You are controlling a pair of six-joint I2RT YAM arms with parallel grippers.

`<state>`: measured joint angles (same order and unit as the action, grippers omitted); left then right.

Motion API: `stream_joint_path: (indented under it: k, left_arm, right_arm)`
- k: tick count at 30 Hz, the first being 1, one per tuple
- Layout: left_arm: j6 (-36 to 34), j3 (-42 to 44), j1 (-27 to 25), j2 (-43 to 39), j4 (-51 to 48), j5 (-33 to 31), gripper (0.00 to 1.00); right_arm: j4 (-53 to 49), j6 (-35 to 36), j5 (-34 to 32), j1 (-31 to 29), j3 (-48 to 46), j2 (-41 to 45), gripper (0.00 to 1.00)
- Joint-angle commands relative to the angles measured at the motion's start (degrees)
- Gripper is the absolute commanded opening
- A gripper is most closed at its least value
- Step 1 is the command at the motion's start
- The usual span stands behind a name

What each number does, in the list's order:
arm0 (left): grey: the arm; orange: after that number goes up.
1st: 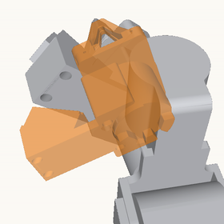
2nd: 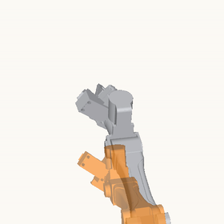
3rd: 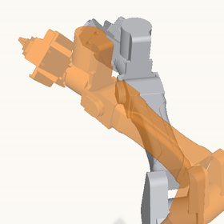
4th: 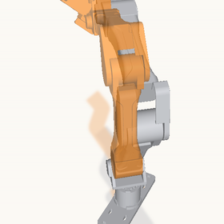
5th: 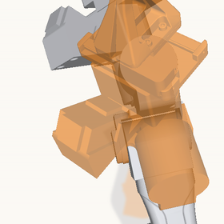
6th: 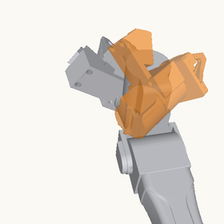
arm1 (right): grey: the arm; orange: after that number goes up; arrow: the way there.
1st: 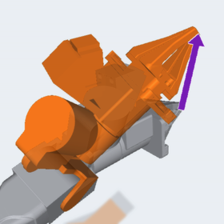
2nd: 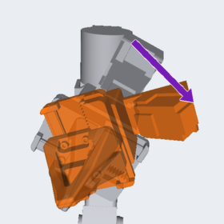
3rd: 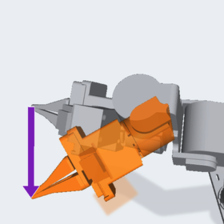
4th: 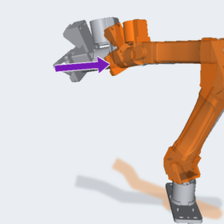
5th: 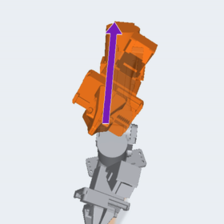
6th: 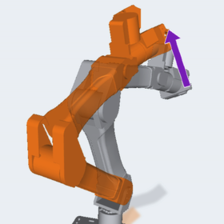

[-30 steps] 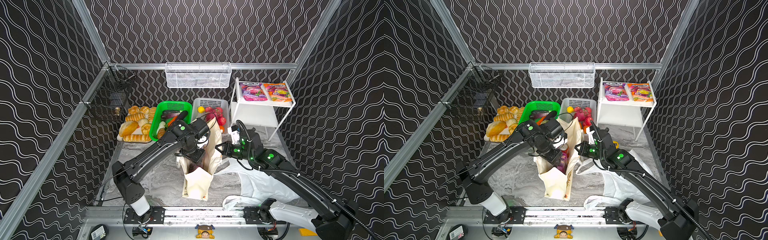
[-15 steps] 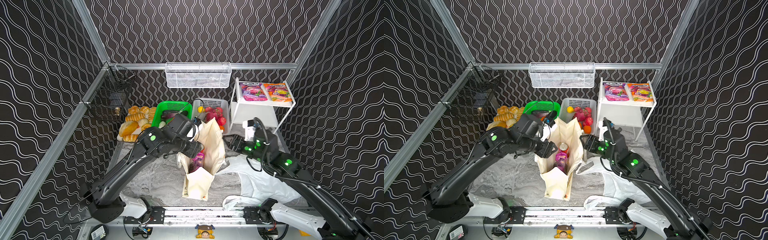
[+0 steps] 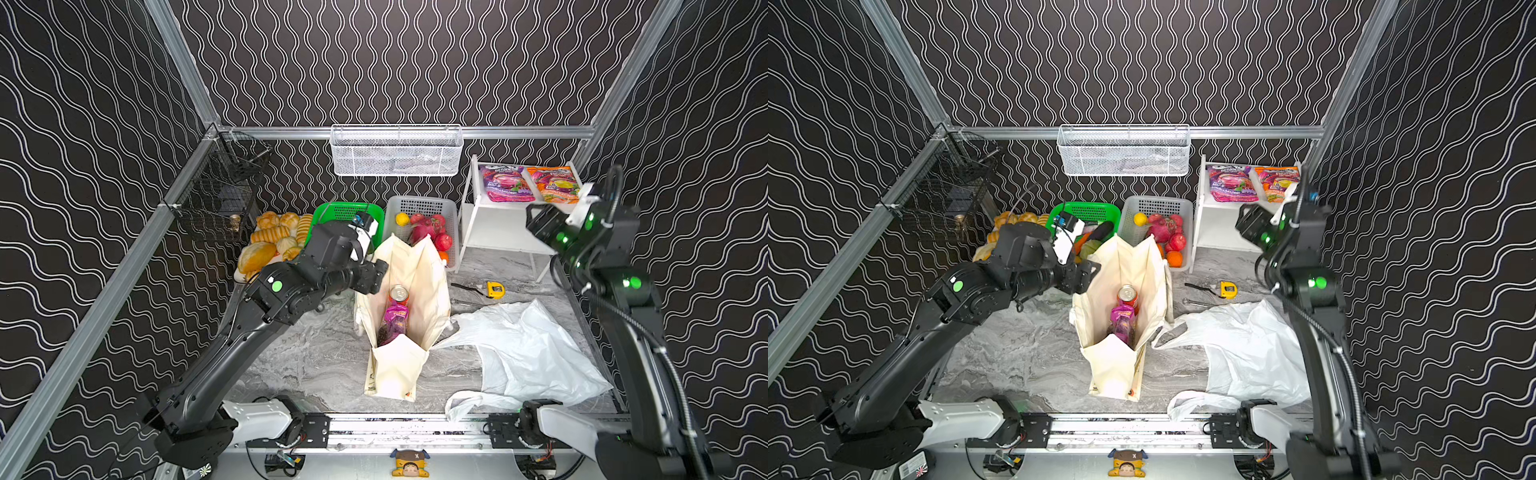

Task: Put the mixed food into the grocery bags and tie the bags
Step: 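Reach the right gripper to the shelf and grasp the purple Fox's candy bag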

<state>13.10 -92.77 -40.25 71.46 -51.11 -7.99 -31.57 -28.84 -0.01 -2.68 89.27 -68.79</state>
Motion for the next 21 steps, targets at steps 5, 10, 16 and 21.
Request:
stream_joint_path:
  k: [5,10,16,21]
  left_arm:
    - [-0.3,1.2,7.6,0.0,3.8,8.7,0.80]
    - [0.1,0.2,10.6,0.7,3.9,12.4,0.84]
    - [-0.3,0.3,12.2,0.7,4.2,12.4,0.85]
    - [-0.7,0.6,12.5,0.8,4.4,13.2,0.86]
  right_arm:
    - [-0.2,2.3,9.4,5.1,12.7,-13.3,0.67]
    - [-1.9,3.1,9.5,6.1,22.3,-22.6,0.68]
    - [-5.5,4.4,13.5,7.9,32.8,-33.3,0.68]
    - [-8.2,5.4,16.4,8.2,40.4,-39.6,0.68]
